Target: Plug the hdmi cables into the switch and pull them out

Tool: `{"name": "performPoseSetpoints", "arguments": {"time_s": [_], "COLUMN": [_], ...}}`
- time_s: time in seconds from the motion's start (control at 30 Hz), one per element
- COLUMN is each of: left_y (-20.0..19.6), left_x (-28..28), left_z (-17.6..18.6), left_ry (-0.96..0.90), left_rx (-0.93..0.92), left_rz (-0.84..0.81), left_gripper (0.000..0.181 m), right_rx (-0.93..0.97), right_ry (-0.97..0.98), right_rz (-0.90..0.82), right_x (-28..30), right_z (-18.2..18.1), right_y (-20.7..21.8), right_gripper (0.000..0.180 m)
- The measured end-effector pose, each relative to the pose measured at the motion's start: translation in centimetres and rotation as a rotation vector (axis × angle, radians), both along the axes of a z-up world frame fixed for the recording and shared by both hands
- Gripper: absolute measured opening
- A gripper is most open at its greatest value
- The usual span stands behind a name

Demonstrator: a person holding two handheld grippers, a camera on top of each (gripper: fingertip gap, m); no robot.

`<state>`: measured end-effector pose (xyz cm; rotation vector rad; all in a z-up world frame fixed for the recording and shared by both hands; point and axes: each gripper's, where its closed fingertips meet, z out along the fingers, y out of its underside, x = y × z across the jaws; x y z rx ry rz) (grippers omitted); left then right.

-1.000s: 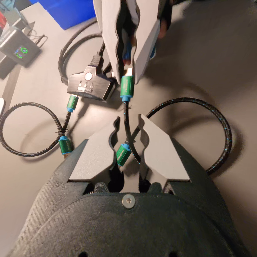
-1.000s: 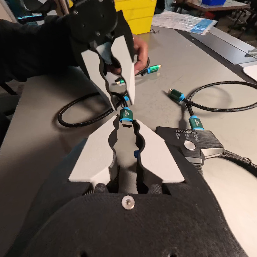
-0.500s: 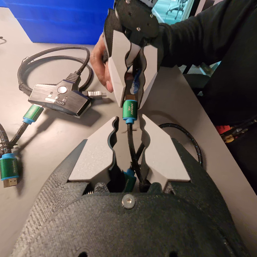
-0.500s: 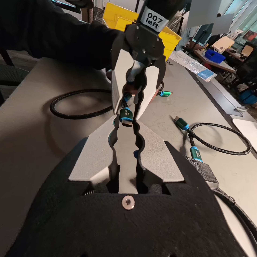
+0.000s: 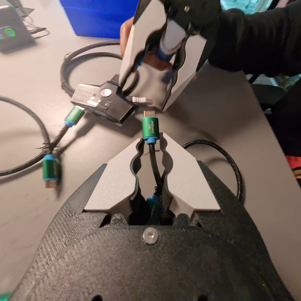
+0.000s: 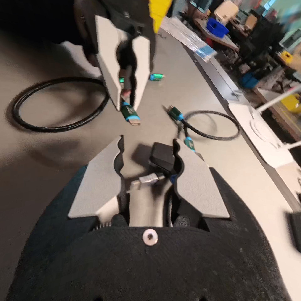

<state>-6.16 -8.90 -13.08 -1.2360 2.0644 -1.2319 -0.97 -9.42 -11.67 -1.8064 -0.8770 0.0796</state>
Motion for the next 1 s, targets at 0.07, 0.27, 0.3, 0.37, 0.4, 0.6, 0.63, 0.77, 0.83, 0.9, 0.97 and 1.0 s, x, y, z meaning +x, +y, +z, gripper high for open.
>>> {"name": "performPoseSetpoints", "arguments": {"time_s": [0.07,0.27,0.3,0.37,0.4,0.6,0.63,0.77,0.83,0.9,0.97,1.0], "left_y": [1.3,4.0,4.2,4.4,4.5,5.0,4.9,3.0,2.2,1.6,1.0,0.7], "left_x": [0.2,0.1,0.1,0.1,0.1,-0.1,-0.2,-0.2,-0.1,0.1,0.3,0.3], "left_z": [-0.3,-1.6,-1.8,-1.9,-2.0,-2.5,-2.6,-2.9,-3.3,-3.6,-3.4,-3.3], "left_ry": [0.015,0.078,0.083,0.088,0.09,0.105,0.104,0.098,0.103,0.103,0.09,0.084], "left_rx": [0.047,0.167,0.18,0.2,0.211,0.289,0.296,0.34,0.392,0.433,0.448,0.454], "left_rz": [0.061,0.167,0.175,0.184,0.188,0.196,0.186,0.096,0.065,0.045,0.033,0.029], "left_gripper": [0.02,0.02,0.02,0.02,0.02,0.02,0.02,0.02,0.02,0.02,0.019,0.019], "right_rx": [-0.065,-0.37,-0.408,-0.453,-0.458,-0.409,-0.401,-0.347,-0.34,-0.336,-0.338,-0.336], "right_ry": [0.026,-0.037,-0.065,-0.113,-0.113,-0.103,-0.099,-0.091,-0.068,-0.064,-0.061,-0.063], "right_rz": [-0.097,-0.335,-0.339,-0.337,-0.323,-0.159,-0.123,0.004,0.059,0.08,0.094,0.101], "right_x": [1.9,5.1,5.1,5.1,4.9,3.9,3.7,2.9,2.5,2.7,2.8,2.7], "right_z": [-0.2,-4.1,-4.7,-5.5,-5.6,-5.5,-5.4,-5.0,-4.9,-4.9,-5.0,-5.0], "right_y": [0.8,1.9,1.9,2.1,2.4,2.7,2.3,1.1,0.4,0.0,-0.3,-0.5], "right_gripper": [0.076,0.096,0.097,0.097,0.092,0.079,0.08,0.079,0.079,0.079,0.079,0.079]}}
